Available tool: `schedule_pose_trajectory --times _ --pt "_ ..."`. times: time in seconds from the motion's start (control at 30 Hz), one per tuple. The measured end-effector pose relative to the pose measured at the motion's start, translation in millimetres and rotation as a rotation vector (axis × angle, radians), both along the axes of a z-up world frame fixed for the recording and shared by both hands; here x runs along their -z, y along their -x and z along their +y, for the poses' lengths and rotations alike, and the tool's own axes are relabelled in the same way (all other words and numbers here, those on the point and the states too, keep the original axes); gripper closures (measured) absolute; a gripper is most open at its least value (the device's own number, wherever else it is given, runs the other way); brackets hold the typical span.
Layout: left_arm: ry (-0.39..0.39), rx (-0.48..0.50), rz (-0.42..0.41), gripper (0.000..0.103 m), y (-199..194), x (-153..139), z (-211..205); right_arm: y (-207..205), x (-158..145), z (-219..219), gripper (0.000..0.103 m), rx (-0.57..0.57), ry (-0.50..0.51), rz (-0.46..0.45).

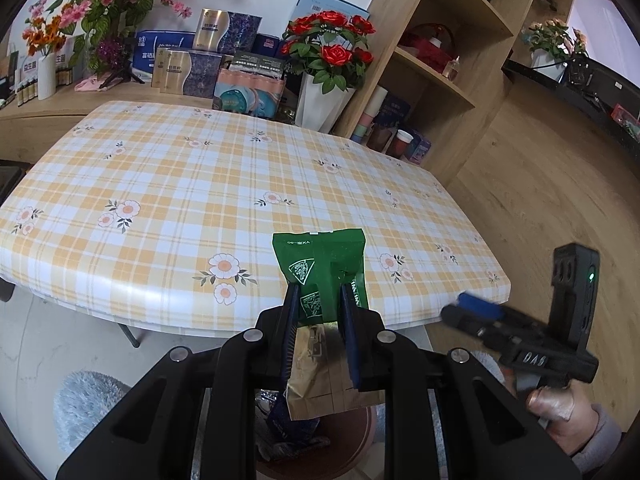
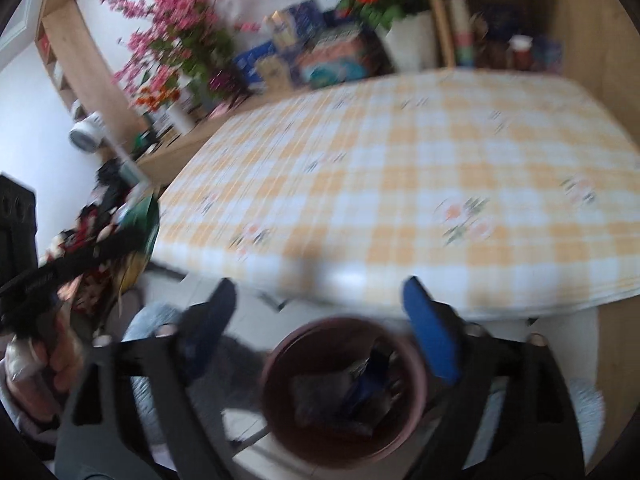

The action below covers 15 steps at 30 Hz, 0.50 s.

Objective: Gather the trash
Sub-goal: 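Open the right tool to drop the can while the left tool drops the packet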

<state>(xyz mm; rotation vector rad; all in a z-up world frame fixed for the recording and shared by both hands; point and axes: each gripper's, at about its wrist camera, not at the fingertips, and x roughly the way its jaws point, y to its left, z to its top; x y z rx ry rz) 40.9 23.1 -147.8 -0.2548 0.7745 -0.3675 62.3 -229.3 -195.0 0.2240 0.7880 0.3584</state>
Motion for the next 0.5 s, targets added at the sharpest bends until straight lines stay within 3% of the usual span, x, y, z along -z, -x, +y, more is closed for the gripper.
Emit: schedule_pose_trajectory --times 0.27,0.5 --pt "-0.015 0.05 0.029 0.082 -0.3 10.7 -19.2 -4.4 -17.9 -29.3 0.006 0.146 0.081 -0.101" --pt "-0.033 0.089 0.045 0.082 2.5 17.1 -33.6 -1.5 -22.6 -44.5 0.006 0.188 0.079 -0.125"
